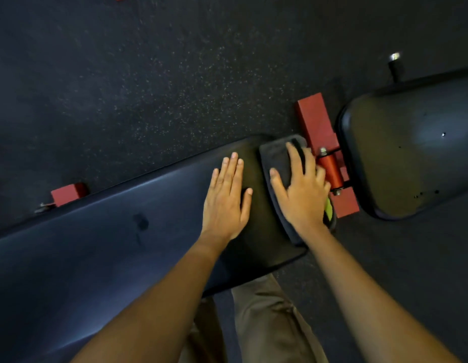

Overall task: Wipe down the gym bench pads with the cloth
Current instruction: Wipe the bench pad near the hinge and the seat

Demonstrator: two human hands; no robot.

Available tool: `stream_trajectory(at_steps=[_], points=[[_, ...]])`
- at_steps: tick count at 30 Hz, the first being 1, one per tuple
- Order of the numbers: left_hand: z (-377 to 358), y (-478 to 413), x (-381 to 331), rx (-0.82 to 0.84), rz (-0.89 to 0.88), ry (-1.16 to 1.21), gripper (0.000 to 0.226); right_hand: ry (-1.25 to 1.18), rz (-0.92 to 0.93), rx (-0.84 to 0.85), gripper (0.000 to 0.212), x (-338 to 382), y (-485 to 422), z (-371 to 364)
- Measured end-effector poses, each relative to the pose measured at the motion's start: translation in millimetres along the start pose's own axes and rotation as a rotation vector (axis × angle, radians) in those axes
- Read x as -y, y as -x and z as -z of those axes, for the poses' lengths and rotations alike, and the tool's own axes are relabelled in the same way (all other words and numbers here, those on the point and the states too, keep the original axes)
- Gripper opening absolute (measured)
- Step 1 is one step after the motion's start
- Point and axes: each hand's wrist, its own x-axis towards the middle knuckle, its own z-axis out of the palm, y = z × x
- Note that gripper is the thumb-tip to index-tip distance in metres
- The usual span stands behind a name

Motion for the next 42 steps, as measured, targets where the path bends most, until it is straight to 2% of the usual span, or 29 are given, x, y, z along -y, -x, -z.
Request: stream_trajectory(at_steps=[4, 6, 11, 14, 16, 19, 23, 27, 31, 35, 38, 40, 42], points=[[-6, 1, -8, 0.012, 0.025, -0.081, 0.059, -0.055, -0.069, 0.040, 0.059, -34, 74, -2], [-7, 0, -8, 0.006, 0.021, -0.087, 0.059, -0.071, -0.054, 0.063, 0.059, -37, 73, 0], [-8, -1, -8, 0.013, 0.029, -0.104, 0.060, -0.072, 0.008, 0.043, 0.060, 13, -38, 8], [-8, -1, -8, 0.010, 0.034, -0.105, 0.060, -0.029, 0.118, 0.187, 0.058, 38, -86, 8], [-8, -1, -8, 0.010, 0.029, -0.099, 0.060, -0.046, 0.150, 0.141, 0.060, 27, -77, 7], [-9, -1, -8, -0.003, 0.025, -0.093, 0.059, -0.102, 0.063, 0.030, 0.062, -4, -17, 3], [-9, -1, -10, -0.019, 0.023, -0.093, 0.058, -0.162, -0.059, 0.132, 0.064, -35, 45, 4], [-10, 0, -10, -0.018, 0.018, -0.114, 0.058, -0.138, -0.081, 0.101, 0.065, -12, 2, 5], [-11, -1, -9, -0.003, 0.007, -0.145, 0.059, -0.076, 0.006, 0.123, 0.061, 23, -57, 8], [-11, 0, -10, 0.004, -0.005, -0.160, 0.060, -0.120, 0.057, 0.053, 0.062, 5, -35, 5], [-7, 0, -8, 0.017, -0.007, -0.156, 0.060, -0.144, 0.002, 0.026, 0.064, -16, 9, 0], [-6, 2, -11, 0.045, -0.092, -0.164, 0.058, -0.199, -0.107, 0.009, 0.065, -31, 41, -4], [-6, 9, -15, 0.105, -0.247, -0.151, 0.057, -0.345, -0.277, 0.024, 0.064, -44, 71, -9]])
